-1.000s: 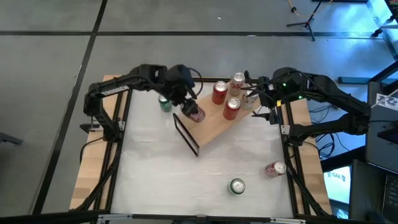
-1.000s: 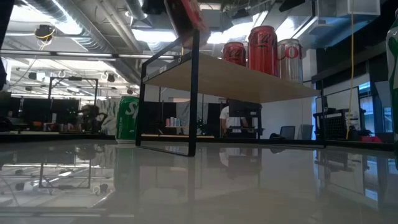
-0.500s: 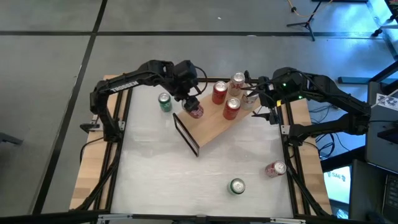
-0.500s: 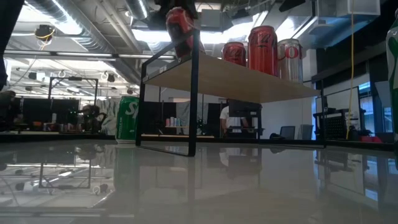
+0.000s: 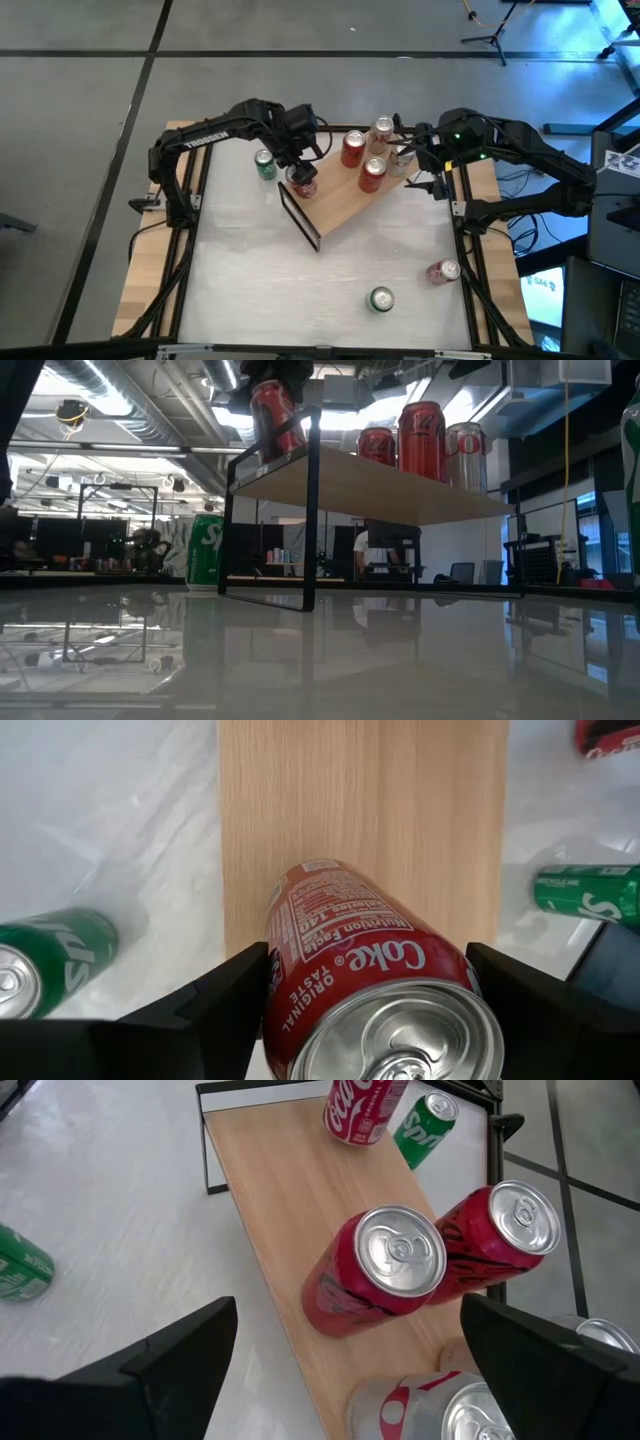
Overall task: Place canned beverage on shelf
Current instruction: Put the left red and white soda can on the shelf
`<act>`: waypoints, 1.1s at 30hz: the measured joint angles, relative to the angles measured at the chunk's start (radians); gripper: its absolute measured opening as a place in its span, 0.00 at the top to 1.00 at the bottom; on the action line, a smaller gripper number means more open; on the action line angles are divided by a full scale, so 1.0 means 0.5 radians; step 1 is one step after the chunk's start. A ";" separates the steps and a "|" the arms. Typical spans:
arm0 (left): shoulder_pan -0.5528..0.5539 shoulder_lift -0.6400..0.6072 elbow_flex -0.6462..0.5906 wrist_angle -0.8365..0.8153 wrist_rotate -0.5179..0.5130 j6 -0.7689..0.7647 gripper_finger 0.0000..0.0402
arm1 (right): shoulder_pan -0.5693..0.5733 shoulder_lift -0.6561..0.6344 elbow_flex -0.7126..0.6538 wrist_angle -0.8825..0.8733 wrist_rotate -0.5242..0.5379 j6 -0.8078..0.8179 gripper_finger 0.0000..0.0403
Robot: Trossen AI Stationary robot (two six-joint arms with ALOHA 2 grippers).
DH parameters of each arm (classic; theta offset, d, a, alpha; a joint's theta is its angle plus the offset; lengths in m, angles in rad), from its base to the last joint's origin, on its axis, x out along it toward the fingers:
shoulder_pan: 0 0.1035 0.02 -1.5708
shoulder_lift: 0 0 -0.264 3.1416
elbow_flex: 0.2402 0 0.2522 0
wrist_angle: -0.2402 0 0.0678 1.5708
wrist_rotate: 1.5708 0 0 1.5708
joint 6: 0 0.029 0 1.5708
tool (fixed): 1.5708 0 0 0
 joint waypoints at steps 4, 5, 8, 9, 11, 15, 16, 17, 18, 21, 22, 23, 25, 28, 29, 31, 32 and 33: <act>-0.022 0.000 0.000 0.000 -0.039 -0.002 0.28 | 0.000 0.000 0.000 0.000 0.000 0.000 0.06; -0.027 0.000 0.000 0.000 -0.038 -0.001 0.28 | 0.000 0.000 0.000 0.000 0.000 0.000 0.06; -0.051 0.000 0.000 0.000 -0.040 -0.001 0.26 | 0.000 0.000 0.000 -0.001 0.000 0.000 0.06; -0.061 0.000 0.000 0.000 -0.040 -0.001 0.26 | 0.000 0.000 0.000 -0.001 0.000 0.000 0.06; -0.082 0.000 0.000 0.000 -0.071 -0.002 0.24 | 0.000 0.000 0.000 -0.001 0.000 0.000 0.06; -0.112 0.001 0.000 0.000 -0.115 -0.003 0.23 | 0.000 0.000 0.000 -0.001 0.000 0.000 0.06; -0.118 0.001 0.000 0.000 -0.124 -0.003 0.23 | 0.000 0.000 0.000 -0.001 0.000 0.000 0.06; -0.118 0.001 0.000 0.000 -0.131 -0.003 0.23 | 0.000 0.000 0.000 -0.001 0.000 0.000 0.06; -0.118 0.001 0.000 0.000 -0.132 -0.003 0.23 | 0.000 0.000 0.000 -0.001 0.000 0.000 0.06; -0.117 0.001 0.000 0.002 -0.139 -0.002 0.23 | 0.000 0.000 0.000 -0.001 0.001 0.001 0.06; -0.117 0.001 0.000 0.006 -0.143 -0.002 0.23 | -0.001 0.000 0.000 -0.001 0.000 0.001 0.06; -0.117 0.001 0.000 0.012 -0.148 -0.002 0.23 | 0.000 0.000 0.000 -0.001 0.000 0.000 0.06; -0.117 0.001 0.000 0.028 -0.158 -0.002 0.23 | 0.000 0.000 0.000 -0.001 0.000 0.000 0.06; -0.117 0.001 0.000 0.067 -0.162 -0.002 0.23 | 0.000 0.000 0.000 -0.002 0.001 0.000 0.06; -0.117 0.001 0.000 0.077 -0.162 -0.002 0.23 | 0.000 0.000 0.000 -0.002 0.001 0.000 0.06; -0.117 0.001 0.000 0.086 -0.163 -0.002 0.23 | 0.000 0.000 0.000 -0.002 0.001 0.000 0.06; -0.117 0.001 0.000 0.089 -0.163 -0.002 0.22 | 0.000 0.000 0.000 -0.002 0.000 0.000 0.06; -0.117 0.001 0.000 0.092 -0.163 -0.002 0.22 | 0.000 0.000 0.000 -0.002 0.000 0.000 0.06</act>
